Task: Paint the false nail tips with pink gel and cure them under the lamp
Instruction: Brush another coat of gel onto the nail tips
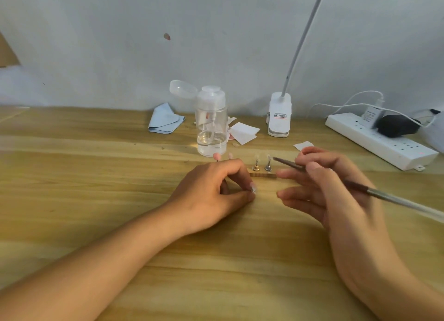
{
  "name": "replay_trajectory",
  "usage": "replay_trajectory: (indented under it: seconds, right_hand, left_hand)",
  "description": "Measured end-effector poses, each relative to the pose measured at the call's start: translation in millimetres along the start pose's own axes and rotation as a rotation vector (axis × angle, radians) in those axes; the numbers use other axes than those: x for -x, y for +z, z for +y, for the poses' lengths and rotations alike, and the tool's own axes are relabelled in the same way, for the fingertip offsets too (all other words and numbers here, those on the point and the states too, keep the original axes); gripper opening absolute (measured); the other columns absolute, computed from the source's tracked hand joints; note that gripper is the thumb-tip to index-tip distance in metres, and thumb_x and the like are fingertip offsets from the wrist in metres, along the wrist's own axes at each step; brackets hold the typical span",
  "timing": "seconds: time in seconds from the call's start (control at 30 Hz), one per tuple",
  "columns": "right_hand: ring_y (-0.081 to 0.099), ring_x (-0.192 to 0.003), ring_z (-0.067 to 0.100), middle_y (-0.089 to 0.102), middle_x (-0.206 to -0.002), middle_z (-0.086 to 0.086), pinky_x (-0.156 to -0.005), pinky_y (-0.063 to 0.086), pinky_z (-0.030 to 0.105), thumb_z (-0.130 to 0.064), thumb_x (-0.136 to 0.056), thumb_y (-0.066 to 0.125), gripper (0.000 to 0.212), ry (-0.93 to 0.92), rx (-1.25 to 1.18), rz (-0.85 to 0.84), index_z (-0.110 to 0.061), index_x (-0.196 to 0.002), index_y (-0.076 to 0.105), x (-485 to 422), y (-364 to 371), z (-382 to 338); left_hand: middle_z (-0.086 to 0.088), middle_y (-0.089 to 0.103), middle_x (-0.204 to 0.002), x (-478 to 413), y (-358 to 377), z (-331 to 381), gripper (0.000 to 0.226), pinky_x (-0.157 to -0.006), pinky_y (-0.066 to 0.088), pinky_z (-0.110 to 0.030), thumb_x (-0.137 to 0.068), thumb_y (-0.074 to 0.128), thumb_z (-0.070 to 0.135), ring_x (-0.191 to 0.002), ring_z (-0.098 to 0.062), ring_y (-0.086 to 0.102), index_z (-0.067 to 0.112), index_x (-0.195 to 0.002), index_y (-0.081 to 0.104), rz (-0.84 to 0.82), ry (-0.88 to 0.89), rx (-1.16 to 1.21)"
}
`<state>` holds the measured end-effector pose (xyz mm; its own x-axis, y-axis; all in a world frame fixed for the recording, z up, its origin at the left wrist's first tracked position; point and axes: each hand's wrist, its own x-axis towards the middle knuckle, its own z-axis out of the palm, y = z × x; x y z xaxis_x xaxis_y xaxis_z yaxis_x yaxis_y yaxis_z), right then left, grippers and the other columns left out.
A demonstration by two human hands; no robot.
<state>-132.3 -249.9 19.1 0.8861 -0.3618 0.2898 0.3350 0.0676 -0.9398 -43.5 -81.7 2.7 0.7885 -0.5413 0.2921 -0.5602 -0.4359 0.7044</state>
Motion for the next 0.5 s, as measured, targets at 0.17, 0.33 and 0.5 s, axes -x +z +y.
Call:
replay_trajectory:
  seconds: [0.17, 0.33, 0.5]
  right_hand:
    - [0.066, -0.052, 0.021, 0.071, -0.068, 0.014, -0.052, 0.055, 0.025, 0.008, -0.085, 0.059, 0.012, 0.077, 0.049, -0.021, -0.002, -0.081, 0.052, 1.1, 1.1, 3.9]
    - [0.067, -0.056, 0.018, 0.072, -0.067, 0.014, -0.056, 0.057, 0.024, 0.006, -0.086, 0.059, 0.01, 0.095, 0.099, -0.072, 0.007, -0.082, 0.05, 0.5, 2.8, 4.4]
    - [0.064, -0.055, 0.011, 0.073, -0.07, 0.012, -0.054, 0.051, 0.015, 0.006, -0.086, 0.063, 0.012, 0.09, 0.13, -0.125, 0.01, -0.085, 0.051, 0.3, 7.6, 4.4]
  left_hand:
    - [0.034, 0.055, -0.054, -1.6, 2.0, -0.9, 0.017, -0.048, 0.028, -0.006, -0.083, 0.078, 0.015, -0.041, 0.001, 0.04, 0.024, -0.077, 0.065, 0.014, 0.009, 0.032]
    - [0.035, 0.052, -0.051, -0.8, 1.3, -0.7, 0.014, -0.047, 0.028, -0.009, -0.082, 0.079, 0.015, -0.04, 0.0, 0.04, 0.022, -0.078, 0.067, 0.014, 0.016, 0.016]
    - [0.025, 0.051, -0.045, -2.3, 1.8, -1.2, 0.017, -0.049, 0.029, -0.017, -0.081, 0.08, 0.017, -0.041, -0.002, 0.04, 0.026, -0.076, 0.066, 0.025, 0.002, 0.01]
